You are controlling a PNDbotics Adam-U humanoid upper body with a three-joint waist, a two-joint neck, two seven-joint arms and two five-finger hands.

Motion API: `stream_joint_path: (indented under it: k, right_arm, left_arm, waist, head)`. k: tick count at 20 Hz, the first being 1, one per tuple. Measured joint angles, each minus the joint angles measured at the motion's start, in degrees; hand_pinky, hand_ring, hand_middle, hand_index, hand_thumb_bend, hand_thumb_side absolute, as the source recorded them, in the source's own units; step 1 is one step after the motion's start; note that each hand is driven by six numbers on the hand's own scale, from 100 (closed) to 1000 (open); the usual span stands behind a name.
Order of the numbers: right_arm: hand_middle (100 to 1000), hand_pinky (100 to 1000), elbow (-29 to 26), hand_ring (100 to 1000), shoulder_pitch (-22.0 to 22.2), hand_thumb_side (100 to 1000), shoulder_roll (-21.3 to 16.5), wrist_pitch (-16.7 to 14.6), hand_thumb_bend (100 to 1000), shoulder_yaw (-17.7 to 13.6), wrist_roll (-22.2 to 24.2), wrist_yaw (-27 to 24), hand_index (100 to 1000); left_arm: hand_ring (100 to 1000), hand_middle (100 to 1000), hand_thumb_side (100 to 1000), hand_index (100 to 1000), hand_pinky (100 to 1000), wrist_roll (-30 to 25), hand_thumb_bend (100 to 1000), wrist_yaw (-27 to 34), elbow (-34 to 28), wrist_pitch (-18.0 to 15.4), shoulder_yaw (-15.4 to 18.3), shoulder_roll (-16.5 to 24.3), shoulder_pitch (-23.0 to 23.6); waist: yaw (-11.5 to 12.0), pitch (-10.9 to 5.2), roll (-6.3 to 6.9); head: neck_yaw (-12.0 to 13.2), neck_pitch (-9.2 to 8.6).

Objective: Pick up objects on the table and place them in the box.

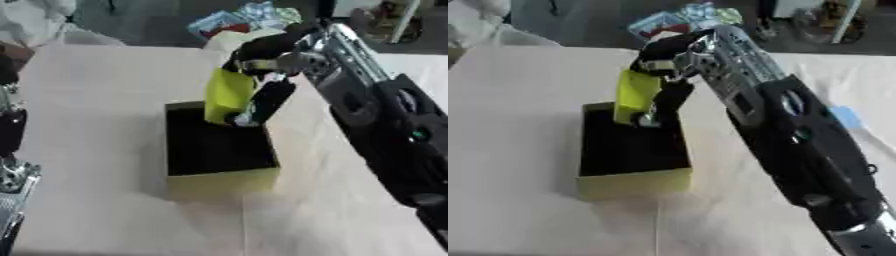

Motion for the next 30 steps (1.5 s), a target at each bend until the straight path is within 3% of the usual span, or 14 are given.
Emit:
stream_joint_path:
  k: [10, 12, 14, 16, 21, 23, 24, 26, 27, 28, 30]
  right_arm:
    - [606, 588, 6.56, 597, 2.25, 664, 3.17, -0.51, 100, -1.88, -0.07, 5.05, 749]
    - [716, 627, 6.65, 736, 2.53, 719, 3.52, -0.50, 100, -2.18, -0.07, 5.93, 804]
    - [824, 764, 6.48, 894, 2.56, 753, 3.64, -0.54, 102, -2.40, -0.08, 7.09, 890]
    - [892, 830, 5.87, 975, 2.82, 822, 3.83, -0.92, 188, -2.42, -0.12, 8.57, 916]
    - [942, 860, 3.61, 1000, 2.98, 824, 3.95, -2.82, 337, -2.45, -0.46, 12.09, 958]
    - [942, 863, 2.99, 1000, 3.00, 778, 3.94, -3.40, 351, -2.55, -0.74, 12.94, 964]
    - [947, 866, 2.78, 1000, 3.01, 658, 3.94, -3.55, 367, -2.64, -0.89, 13.18, 969]
    - [944, 865, 2.60, 1000, 3.05, 562, 3.93, -3.86, 378, -2.77, -1.19, 13.47, 976]
    - [944, 865, 2.56, 1000, 3.09, 562, 3.93, -3.99, 378, -2.77, -1.32, 13.47, 976]
    - [948, 868, 2.56, 1000, 3.20, 388, 3.92, -4.11, 450, -2.77, -1.44, 13.47, 984]
    - [944, 869, 2.55, 1000, 3.36, 264, 3.89, -4.18, 496, -2.80, -1.50, 13.47, 988]
  left_arm:
    - [641, 755, 661, 733, 867, -0.28, 471, 0.31, 0.00, 0.11, -0.03, -0.50, -0.44]
    - [640, 756, 661, 733, 867, -0.30, 470, 0.33, 0.00, 0.12, -0.07, -0.53, -0.45]
    - [641, 756, 661, 733, 867, -0.33, 470, 0.33, 0.00, 0.12, -0.20, -0.72, -0.46]
    - [641, 756, 661, 733, 868, -0.35, 470, 0.34, 0.00, 0.13, -0.31, -0.96, -0.46]
    - [641, 756, 660, 734, 868, -0.42, 472, 0.34, 0.00, 0.18, -0.32, -0.97, -0.48]
    - [641, 756, 659, 734, 868, -0.44, 472, 0.34, 0.00, 0.20, -0.32, -0.97, -0.48]
    - [640, 756, 656, 734, 869, -0.45, 472, 0.34, 0.00, 0.21, -0.32, -0.97, -0.48]
    - [641, 756, 645, 735, 869, -0.46, 470, 0.34, 0.00, 0.23, -0.32, -0.97, -0.48]
    - [641, 756, 645, 735, 869, -0.47, 470, 0.34, 0.00, 0.22, -0.32, -0.97, -0.48]
    - [640, 756, 637, 735, 869, -0.47, 470, 0.34, 0.00, 0.22, -0.32, -0.97, -0.48]
    - [640, 756, 629, 736, 869, -0.49, 468, 0.34, 0.00, 0.23, -0.33, -0.97, -0.48]
  waist:
    - [0.47, 0.40, 0.15]
    - [0.48, 0.50, 0.36]
    - [0.49, 0.52, 0.39]
    - [0.49, 0.53, 0.38]
    - [0.50, 0.53, 0.35]
    - [0.50, 0.53, 0.34]
    - [0.50, 0.53, 0.34]
    - [0.50, 0.53, 0.34]
    - [0.50, 0.54, 0.34]
    - [0.50, 0.54, 0.34]
    - [0.47, 0.54, 0.34]
  head:
    - [-0.06, 0.00]
    - [-0.10, 0.00]
    - [-0.17, 0.00]
    - [-0.26, 0.00]
    - [-0.27, 0.00]
    - [-0.27, 0.00]
    - [-0.27, 0.00]
    - [-0.27, 0.00]
    - [-0.27, 0.00]
    - [-0.27, 0.00]
    - [-0.26, 0.00]
